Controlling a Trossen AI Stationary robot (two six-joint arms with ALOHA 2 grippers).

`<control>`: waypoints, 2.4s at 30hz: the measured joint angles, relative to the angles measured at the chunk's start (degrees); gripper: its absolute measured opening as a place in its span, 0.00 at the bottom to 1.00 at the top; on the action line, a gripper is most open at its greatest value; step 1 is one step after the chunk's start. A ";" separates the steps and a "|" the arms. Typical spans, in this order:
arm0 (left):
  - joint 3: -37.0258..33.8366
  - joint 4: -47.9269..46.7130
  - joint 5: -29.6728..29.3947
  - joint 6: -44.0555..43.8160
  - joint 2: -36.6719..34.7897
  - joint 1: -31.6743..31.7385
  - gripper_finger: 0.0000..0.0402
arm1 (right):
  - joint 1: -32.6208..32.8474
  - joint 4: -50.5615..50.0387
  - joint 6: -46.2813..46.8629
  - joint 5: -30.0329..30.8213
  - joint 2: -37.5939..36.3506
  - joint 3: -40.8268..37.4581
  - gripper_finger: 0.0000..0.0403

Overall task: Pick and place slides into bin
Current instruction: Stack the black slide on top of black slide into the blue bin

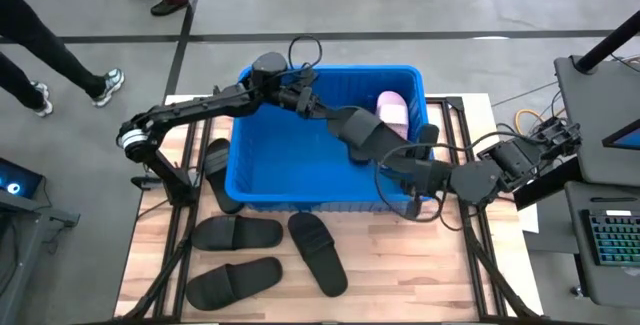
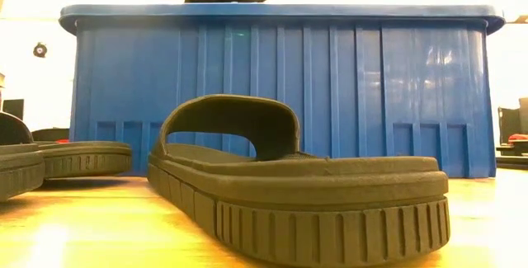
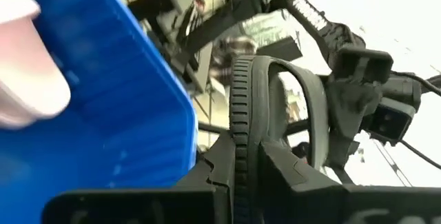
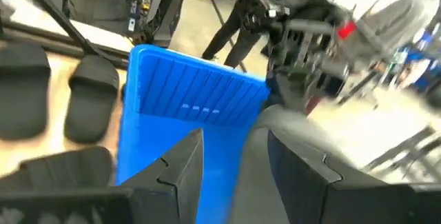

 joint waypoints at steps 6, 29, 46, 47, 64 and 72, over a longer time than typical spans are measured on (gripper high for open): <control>-0.04 -4.15 5.34 -1.19 0.00 2.09 0.04 | -0.21 5.70 -19.79 6.10 0.04 0.00 0.37; -0.41 -3.83 5.95 3.46 -0.02 3.87 0.04 | -31.90 -8.64 -20.33 -26.88 4.32 22.59 0.37; -0.39 -3.73 5.46 7.70 -0.04 4.63 0.04 | -29.17 -26.31 -27.30 -27.70 16.57 35.51 0.48; -0.39 -3.73 5.46 7.66 -0.04 4.63 0.04 | -28.91 -28.09 -27.16 -27.68 17.24 35.73 0.49; -0.43 -3.75 7.28 5.79 -0.04 4.63 0.03 | -26.43 -32.59 -34.56 -27.46 20.55 35.92 0.55; 0.02 -3.20 10.10 4.89 -0.07 4.46 0.03 | -26.19 -31.42 -37.57 -27.22 21.62 35.59 0.54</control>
